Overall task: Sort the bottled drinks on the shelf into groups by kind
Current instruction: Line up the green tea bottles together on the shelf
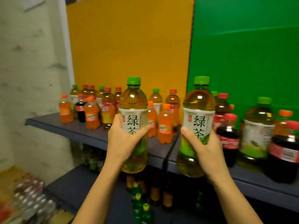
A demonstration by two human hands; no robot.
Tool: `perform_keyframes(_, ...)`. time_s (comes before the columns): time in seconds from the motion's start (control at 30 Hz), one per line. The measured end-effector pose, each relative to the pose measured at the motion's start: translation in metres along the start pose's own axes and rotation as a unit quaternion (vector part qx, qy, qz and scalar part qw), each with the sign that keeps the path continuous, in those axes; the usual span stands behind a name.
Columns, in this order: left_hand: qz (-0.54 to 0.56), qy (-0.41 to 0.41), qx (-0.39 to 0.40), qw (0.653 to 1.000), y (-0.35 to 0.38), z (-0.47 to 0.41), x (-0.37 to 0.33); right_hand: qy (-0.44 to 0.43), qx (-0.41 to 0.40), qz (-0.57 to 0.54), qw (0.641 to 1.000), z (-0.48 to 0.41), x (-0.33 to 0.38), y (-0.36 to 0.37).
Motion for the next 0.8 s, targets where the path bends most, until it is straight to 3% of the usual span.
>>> perform_keyframes(0.33,-0.076,-0.038,-0.096,0.992,-0.222,-0.038,0.086,0.014,0.115,-0.025,0.993,0.010,-0.022,0.239)
perform_keyframes(0.8,-0.138,-0.062,-0.165,0.975,-0.407,-0.132,0.211,0.020,0.217,-0.088,0.972,-0.019,-0.068,0.523)
Point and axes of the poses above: each hand's wrist, its own z-axis away from the middle knuckle, its own y-axis out of the palm, x = y × z, the point moved 9 cm from there along -z, towards the middle knuckle
